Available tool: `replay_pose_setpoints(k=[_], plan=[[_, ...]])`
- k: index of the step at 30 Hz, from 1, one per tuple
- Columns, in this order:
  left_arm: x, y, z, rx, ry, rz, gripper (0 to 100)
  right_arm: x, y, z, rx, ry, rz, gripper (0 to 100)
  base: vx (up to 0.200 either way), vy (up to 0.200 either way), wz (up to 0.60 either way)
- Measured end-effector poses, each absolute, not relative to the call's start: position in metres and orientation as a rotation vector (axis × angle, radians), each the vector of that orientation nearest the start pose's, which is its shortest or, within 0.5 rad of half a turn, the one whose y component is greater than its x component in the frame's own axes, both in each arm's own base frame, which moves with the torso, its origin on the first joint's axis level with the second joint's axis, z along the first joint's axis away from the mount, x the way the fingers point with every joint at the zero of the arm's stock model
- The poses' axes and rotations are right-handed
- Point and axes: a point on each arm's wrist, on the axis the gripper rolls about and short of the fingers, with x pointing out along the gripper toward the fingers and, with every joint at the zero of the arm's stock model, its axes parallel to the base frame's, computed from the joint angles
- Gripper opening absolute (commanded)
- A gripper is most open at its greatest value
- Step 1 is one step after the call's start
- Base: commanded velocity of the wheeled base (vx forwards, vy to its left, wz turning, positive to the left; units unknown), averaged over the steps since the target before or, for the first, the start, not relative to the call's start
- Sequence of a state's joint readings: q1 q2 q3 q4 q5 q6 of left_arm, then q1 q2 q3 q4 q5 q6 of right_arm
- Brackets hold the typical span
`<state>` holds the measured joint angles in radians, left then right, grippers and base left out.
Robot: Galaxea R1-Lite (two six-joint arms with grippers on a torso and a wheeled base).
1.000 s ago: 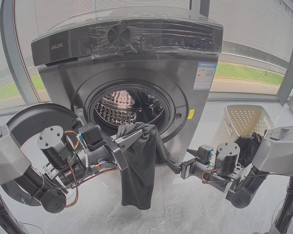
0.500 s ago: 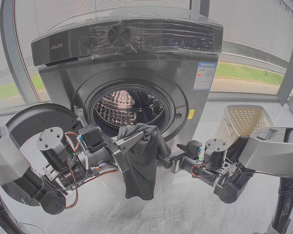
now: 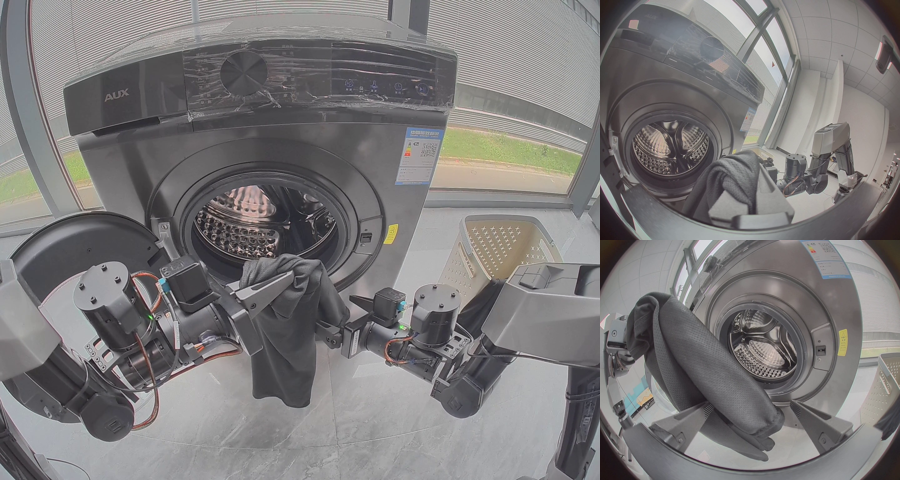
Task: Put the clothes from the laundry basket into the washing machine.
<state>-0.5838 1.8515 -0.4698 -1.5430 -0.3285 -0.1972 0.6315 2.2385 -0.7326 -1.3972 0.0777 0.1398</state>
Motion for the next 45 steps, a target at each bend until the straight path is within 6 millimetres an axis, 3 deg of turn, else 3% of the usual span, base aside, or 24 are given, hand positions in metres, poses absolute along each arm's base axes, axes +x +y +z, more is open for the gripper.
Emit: replay_pose_setpoints(k=[7, 8, 26, 35, 36, 40, 45], plan=[[0.237, -0.166, 0.147, -0.203, -0.075, -0.937, 0, 0.308, 0.228, 0.057, 0.113, 0.123, 0.717, 100, 0.000, 0.000, 0.00], [0.237, -0.166, 0.147, -0.203, -0.074, -0.938, 0, 0.309, 0.229, 0.057, 0.115, 0.117, 0.723, 0, 0.000, 0.000, 0.00], [0.238, -0.165, 0.145, -0.202, -0.063, -0.931, 0, 0.304, 0.234, 0.054, 0.120, 0.099, 0.764, 0, 0.000, 0.000, 0.00], [0.246, -0.159, 0.144, -0.219, -0.058, -0.892, 0, 0.270, 0.209, 0.066, 0.106, 0.152, 0.765, 0, 0.000, 0.000, 0.00], [0.246, -0.159, 0.143, -0.219, -0.057, -0.891, 100, 0.269, 0.208, 0.067, 0.106, 0.152, 0.765, 0, 0.000, 0.000, 0.00], [0.250, -0.157, 0.140, -0.221, -0.039, -0.880, 100, 0.253, 0.198, 0.080, 0.111, 0.146, 0.775, 0, 0.000, 0.000, 0.00], [0.261, -0.149, 0.132, -0.217, -0.026, -0.809, 100, 0.247, 0.193, 0.088, 0.121, 0.135, 0.775, 0, 0.000, 0.000, 0.00]])
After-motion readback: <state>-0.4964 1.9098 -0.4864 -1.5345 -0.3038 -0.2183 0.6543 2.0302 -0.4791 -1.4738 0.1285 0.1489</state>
